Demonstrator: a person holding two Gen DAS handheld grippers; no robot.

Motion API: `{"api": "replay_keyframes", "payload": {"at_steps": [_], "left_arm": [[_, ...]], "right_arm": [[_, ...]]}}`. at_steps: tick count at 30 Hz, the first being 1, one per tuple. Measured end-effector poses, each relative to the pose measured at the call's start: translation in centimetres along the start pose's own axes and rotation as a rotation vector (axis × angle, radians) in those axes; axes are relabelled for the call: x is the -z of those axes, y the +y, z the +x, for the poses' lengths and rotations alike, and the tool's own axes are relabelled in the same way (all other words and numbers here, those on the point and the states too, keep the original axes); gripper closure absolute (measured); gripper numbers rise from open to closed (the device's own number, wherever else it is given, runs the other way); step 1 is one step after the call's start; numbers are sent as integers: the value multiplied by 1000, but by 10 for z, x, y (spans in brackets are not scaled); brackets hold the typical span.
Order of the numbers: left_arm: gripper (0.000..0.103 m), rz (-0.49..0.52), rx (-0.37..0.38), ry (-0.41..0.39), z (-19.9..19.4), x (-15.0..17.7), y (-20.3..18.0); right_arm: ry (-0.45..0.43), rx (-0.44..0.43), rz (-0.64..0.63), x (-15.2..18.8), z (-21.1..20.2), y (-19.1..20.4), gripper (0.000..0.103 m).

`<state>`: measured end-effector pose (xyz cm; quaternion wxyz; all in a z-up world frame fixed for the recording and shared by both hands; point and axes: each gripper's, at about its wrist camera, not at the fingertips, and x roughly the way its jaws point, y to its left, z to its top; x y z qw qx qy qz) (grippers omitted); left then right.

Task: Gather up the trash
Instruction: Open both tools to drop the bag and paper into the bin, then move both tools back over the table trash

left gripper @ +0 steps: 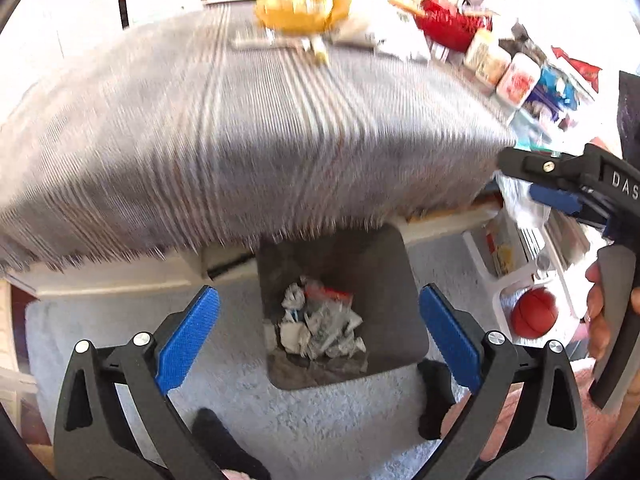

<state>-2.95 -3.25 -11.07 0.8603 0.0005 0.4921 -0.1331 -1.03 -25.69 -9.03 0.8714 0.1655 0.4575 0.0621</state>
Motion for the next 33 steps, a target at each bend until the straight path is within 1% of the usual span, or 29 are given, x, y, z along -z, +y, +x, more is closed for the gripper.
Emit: {"api": "replay_keyframes", "payload": {"at_steps": [1,3,5,8,13,19,21,22,23,24,25,26,27,28,29,33], "left_arm": [[8,0,-11,-19,-8,-10,3],[8,-11,-9,-40,-17,-25,8],[8,-26,1,-62,-25,-43,15],[8,-24,-18,-90,-28,-68,22],[8,2,-52,-101,-15,-105,25],[8,3,-82,-122,7,-155,37],[8,6,-97,-124,14,-168,40],[8,7,-106,-122,20,-176,42],[8,8,-111,-120,25,-182,44],[8,11,-116,-118,29,-187,45],[8,15,-124,-118,35,-193,46],[8,19,-131,-118,40,-198,47],[8,22,-136,-118,43,-201,47],[8,27,-140,-118,49,-207,47],[8,30,-140,-118,52,-210,46],[9,47,-154,-109,67,-222,45]], "right_arm": [[-15,12,-7,-8,-6,0,3],[-34,28,-12,-25,-14,1,3],[-41,13,6,-42,-19,-2,3],[-35,7,15,-64,-17,-2,3],[-42,1,6,-97,0,3,3],[-61,39,-2,-141,22,2,3],[-63,53,-7,-156,33,-1,4],[-62,57,-4,-162,39,-3,7],[-55,54,7,-168,46,-7,15],[-45,41,24,-173,54,-11,20],[-38,29,38,-177,59,-13,30],[-30,19,53,-181,66,-16,39],[-23,16,59,-183,72,-18,41],[-16,14,61,-186,78,-18,46],[-9,8,61,-189,85,-18,48],[-5,-5,72,-197,102,-14,48]]}}
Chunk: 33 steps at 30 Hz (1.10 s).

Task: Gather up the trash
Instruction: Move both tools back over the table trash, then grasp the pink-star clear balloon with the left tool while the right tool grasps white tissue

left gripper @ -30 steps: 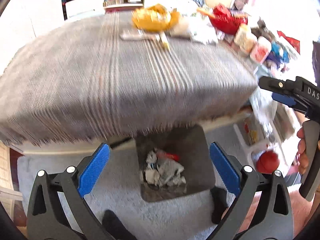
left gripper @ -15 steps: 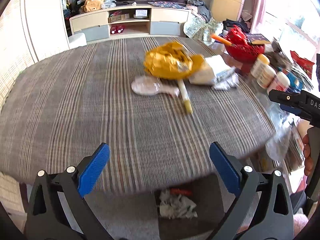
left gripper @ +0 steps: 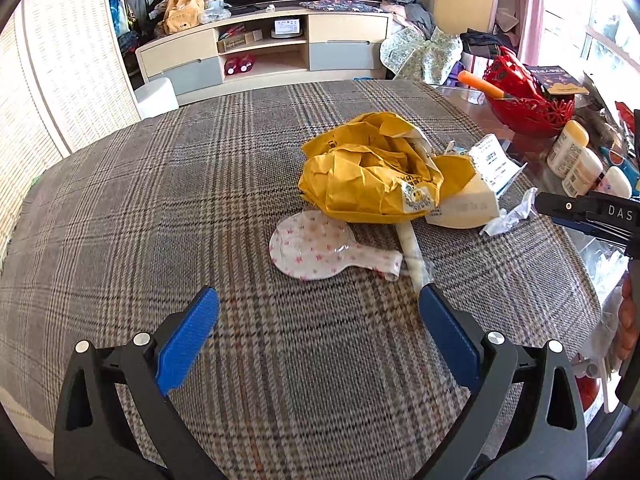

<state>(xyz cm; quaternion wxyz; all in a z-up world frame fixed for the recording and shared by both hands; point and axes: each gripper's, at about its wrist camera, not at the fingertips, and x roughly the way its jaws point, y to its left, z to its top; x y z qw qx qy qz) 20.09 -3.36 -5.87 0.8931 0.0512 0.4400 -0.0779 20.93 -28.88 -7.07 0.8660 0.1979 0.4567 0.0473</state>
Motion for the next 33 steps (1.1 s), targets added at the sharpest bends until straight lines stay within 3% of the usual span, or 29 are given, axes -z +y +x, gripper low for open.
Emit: {"api": "replay_keyframes", "payload": {"at_steps": [6,10,18,20,21,33], "left_arm": [[9,-29,-36,23,21,-12,0],[9,-55,-49,35,33,-21,0],[9,-44,-91,88,63,-30,-7],[9,-69,-80,92,68,-32,-6],[9,-81,-73,94,69,-33,-6],[7,-51,-118,134,76,-18,-6]], "right_arm": [[9,31,-5,-5,23,5,48],[21,32,-12,-7,33,4,61],[15,39,-80,-11,41,11,69],[11,34,-80,-13,42,8,86],[9,40,-81,-14,42,7,88],[16,30,-80,-13,41,6,87]]}}
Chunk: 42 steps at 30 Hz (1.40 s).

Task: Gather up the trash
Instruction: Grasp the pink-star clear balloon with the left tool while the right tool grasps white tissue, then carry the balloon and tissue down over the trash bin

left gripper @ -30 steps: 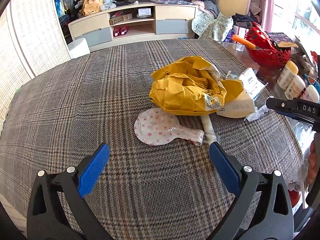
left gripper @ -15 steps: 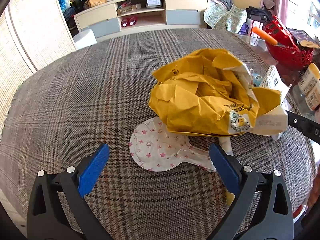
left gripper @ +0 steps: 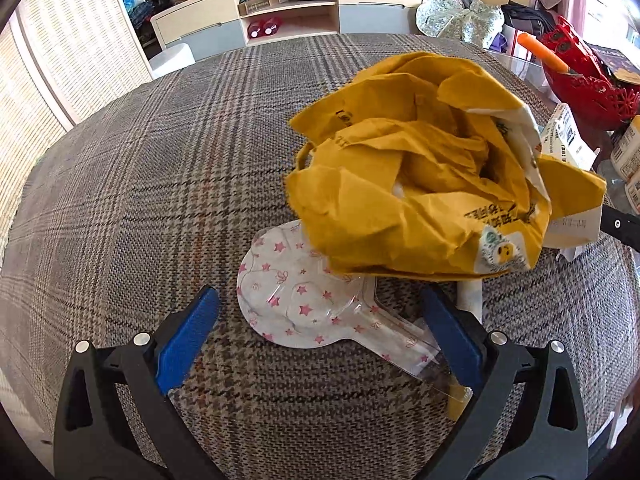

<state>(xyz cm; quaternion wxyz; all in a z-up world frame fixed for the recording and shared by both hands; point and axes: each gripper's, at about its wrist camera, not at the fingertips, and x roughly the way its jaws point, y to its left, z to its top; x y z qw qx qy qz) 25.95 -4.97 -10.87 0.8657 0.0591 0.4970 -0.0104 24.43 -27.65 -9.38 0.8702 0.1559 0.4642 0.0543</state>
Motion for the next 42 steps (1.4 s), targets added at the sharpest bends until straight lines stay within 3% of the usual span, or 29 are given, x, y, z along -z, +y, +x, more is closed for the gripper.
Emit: {"api": "replay_keyframes", "payload": {"at_steps": [5,8,10,12,13,21,23,24,25,42], "left_arm": [[9,18,10,6,-2,5,7],[17,27,36,11,-4,7,10],[29,35,62,12,-7,10,9],[36,46,71,9,-11,12,7],[39,50,72,9,-12,13,7],[43,68,73,15,-20,27,5],[49,85,71,19,-26,34,3],[62,91,76,15,-29,37,1],[64,99,55,5,-35,40,1],[65,85,95,-1,-86,125,18]], "right_arm": [[0,-5,31,-5,1,1,85],[-2,0,26,-7,2,5,78],[2,5,23,-7,5,8,78],[7,26,1,-5,10,12,84],[4,33,-9,-4,10,14,93],[3,12,-54,13,-7,21,100],[-2,14,-61,18,-16,20,100],[-4,14,-64,21,-20,20,100],[-7,17,-68,23,-24,20,100],[1,-31,-152,104,-86,41,101]]}}
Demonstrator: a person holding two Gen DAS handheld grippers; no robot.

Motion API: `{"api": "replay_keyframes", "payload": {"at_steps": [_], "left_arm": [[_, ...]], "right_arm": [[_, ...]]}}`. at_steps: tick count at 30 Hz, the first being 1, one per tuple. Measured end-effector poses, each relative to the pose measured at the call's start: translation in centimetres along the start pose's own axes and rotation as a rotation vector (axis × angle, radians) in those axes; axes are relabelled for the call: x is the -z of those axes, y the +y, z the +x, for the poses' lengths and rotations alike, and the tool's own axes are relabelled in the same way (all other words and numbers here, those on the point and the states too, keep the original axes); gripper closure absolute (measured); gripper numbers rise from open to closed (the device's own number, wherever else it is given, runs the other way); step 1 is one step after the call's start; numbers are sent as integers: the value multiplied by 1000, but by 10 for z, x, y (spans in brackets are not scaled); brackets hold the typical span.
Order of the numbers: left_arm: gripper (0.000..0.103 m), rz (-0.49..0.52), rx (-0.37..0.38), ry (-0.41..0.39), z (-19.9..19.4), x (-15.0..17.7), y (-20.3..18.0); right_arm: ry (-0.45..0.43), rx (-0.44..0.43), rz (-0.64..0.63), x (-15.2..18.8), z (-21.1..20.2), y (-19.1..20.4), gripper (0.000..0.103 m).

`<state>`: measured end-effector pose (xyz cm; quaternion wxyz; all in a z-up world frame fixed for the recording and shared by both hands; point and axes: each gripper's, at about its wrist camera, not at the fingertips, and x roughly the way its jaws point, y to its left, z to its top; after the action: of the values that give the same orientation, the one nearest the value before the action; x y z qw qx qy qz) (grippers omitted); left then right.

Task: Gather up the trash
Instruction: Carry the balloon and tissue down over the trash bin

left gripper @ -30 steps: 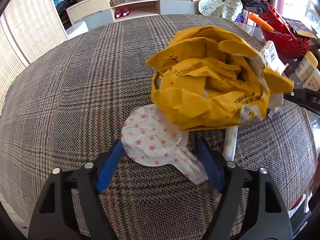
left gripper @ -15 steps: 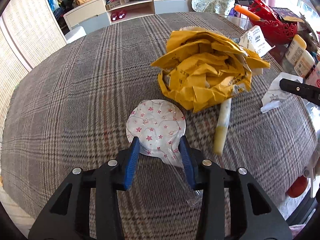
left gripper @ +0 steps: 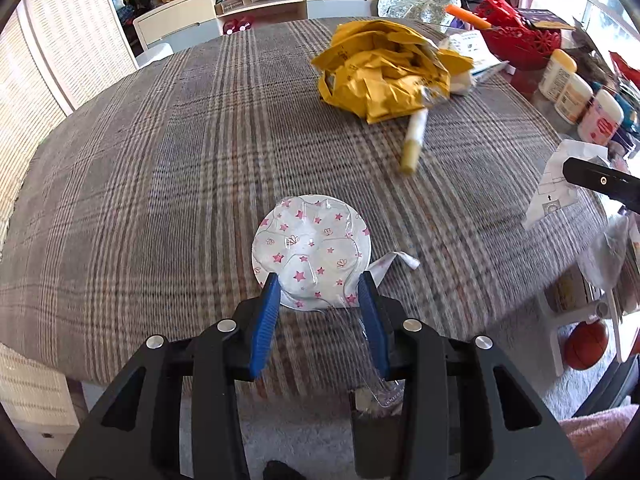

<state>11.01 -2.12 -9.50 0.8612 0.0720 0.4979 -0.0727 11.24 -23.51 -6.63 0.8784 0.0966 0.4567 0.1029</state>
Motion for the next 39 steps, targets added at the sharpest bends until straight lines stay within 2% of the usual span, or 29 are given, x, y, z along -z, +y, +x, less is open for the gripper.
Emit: {"api": "replay_keyframes", "payload": {"at_steps": [13,19,29,39], "left_arm": [[66,-10,80,-39,-49,68,-24],[65,-6,124,-36,-59,103,-41],[65,-94,211,52,-24,155,-50],[63,-118,200,142,25,174,-54]], "right_arm": [[16,-38,-26,71,-38,26,101],[49,-42,-36,106,-44,31,101],[135,-31,12,152,-17,22,101],[248,-39,66,174,37,6,101]]}}
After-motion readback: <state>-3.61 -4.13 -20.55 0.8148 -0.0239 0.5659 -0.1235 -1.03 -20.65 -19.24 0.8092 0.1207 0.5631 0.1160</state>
